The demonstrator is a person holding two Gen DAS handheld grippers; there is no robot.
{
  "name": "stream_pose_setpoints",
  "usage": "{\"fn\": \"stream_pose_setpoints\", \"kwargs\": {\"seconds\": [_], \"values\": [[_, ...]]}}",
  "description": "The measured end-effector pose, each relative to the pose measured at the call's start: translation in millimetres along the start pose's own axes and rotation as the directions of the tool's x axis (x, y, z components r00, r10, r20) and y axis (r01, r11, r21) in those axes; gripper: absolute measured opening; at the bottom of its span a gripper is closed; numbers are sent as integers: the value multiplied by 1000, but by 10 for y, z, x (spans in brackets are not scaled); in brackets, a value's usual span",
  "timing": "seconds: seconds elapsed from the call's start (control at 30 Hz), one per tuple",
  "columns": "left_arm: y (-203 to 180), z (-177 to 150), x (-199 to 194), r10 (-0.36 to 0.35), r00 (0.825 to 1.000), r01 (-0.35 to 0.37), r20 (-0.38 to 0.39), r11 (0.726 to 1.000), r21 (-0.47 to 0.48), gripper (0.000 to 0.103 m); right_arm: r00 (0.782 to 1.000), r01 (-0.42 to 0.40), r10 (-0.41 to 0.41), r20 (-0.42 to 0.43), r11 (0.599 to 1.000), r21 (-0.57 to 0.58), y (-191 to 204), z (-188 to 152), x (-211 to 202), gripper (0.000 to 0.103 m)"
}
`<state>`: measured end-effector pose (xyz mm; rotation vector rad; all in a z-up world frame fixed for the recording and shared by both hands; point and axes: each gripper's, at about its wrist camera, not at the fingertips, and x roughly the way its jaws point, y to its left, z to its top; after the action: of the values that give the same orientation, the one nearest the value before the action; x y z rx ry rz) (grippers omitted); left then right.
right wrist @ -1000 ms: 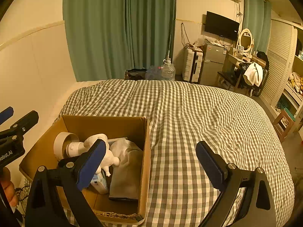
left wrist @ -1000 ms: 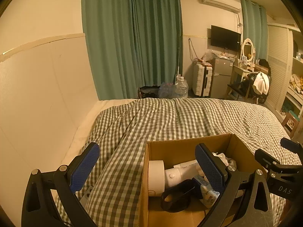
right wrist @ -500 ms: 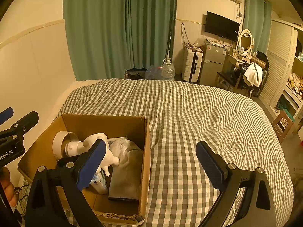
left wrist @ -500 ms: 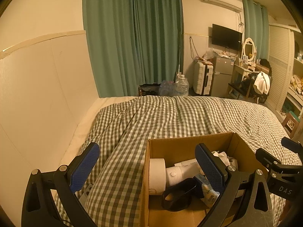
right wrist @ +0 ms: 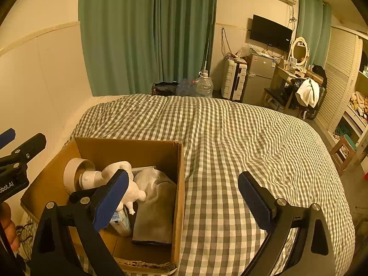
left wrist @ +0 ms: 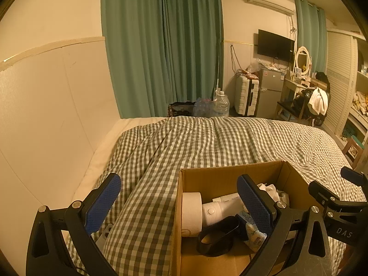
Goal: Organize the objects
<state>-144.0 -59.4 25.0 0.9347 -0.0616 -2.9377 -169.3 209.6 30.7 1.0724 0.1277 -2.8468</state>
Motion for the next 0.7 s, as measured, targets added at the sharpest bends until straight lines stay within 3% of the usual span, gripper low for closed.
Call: {"fn": "stream_pose_setpoints", "kwargs": {"seconds": [0.7], "values": [[6, -26, 33, -3, 1000, 3, -5, 1000, -4, 103, 1000, 23, -23, -16, 1000, -12, 22, -15, 54, 96]]}}
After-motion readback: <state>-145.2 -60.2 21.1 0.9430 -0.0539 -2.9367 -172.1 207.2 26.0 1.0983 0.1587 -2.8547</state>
